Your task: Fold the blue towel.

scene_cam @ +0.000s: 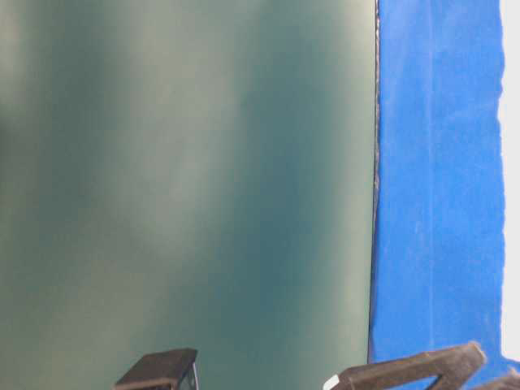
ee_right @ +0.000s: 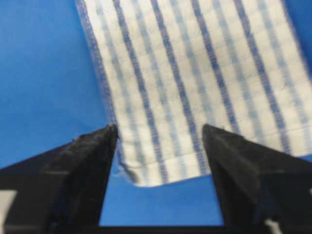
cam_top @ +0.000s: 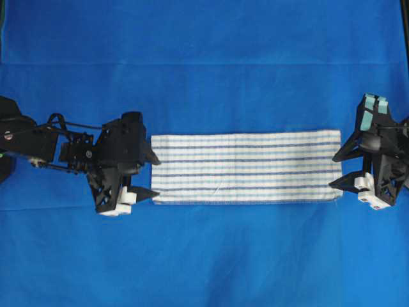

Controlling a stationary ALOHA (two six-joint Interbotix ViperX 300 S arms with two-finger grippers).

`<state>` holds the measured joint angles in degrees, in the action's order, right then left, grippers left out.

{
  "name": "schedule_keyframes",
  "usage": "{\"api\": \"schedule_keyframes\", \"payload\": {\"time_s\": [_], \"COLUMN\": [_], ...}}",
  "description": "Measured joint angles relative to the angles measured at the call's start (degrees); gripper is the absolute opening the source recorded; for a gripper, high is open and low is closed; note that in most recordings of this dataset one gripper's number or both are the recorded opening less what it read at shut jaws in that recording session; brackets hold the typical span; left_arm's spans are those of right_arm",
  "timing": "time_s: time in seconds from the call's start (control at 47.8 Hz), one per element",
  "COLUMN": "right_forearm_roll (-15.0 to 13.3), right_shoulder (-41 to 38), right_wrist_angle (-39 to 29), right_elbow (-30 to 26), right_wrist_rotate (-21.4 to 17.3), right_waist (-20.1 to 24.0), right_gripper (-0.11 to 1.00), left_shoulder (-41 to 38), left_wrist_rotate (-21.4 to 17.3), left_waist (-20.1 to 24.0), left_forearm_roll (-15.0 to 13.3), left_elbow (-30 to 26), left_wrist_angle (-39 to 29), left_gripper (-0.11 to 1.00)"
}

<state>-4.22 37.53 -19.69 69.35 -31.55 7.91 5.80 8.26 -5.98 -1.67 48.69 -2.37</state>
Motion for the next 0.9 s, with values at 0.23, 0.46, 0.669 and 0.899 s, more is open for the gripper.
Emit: {"api": "schedule_keyframes", "payload": {"time_s": [0.23, 0.46, 0.669, 0.899], "right_forearm_roll": [-4.2, -7.6, -9.1, -11.3], "right_shoulder": [-0.4, -4.1, -9.7, -17.1], "right_wrist_angle": [-1.8, -2.2, -0.4, 4.4], "right_elbow": [0.0, -0.3, -0.4, -0.6], "right_wrist_rotate": [0.0, 0.0, 0.0, 0.0], "right_waist": [-10.2, -14.6, -17.3, -20.7], "right_gripper": [0.63, 0.63, 0.63, 0.63], "left_shoulder": [0.1, -0.1, -5.4, -9.8], "left_wrist_rotate": [-0.4, -0.5, -0.5, -0.5], "left_waist": [5.6, 8.6, 9.2, 10.8], "left_forearm_roll": [0.0, 0.1, 0.1, 0.1], "left_elbow": [0.0, 0.0, 0.0, -0.1], "left_wrist_angle": [0.0, 0.2, 1.1, 2.5], "left_gripper": [0.69, 0.69, 0.69, 0.69]}}
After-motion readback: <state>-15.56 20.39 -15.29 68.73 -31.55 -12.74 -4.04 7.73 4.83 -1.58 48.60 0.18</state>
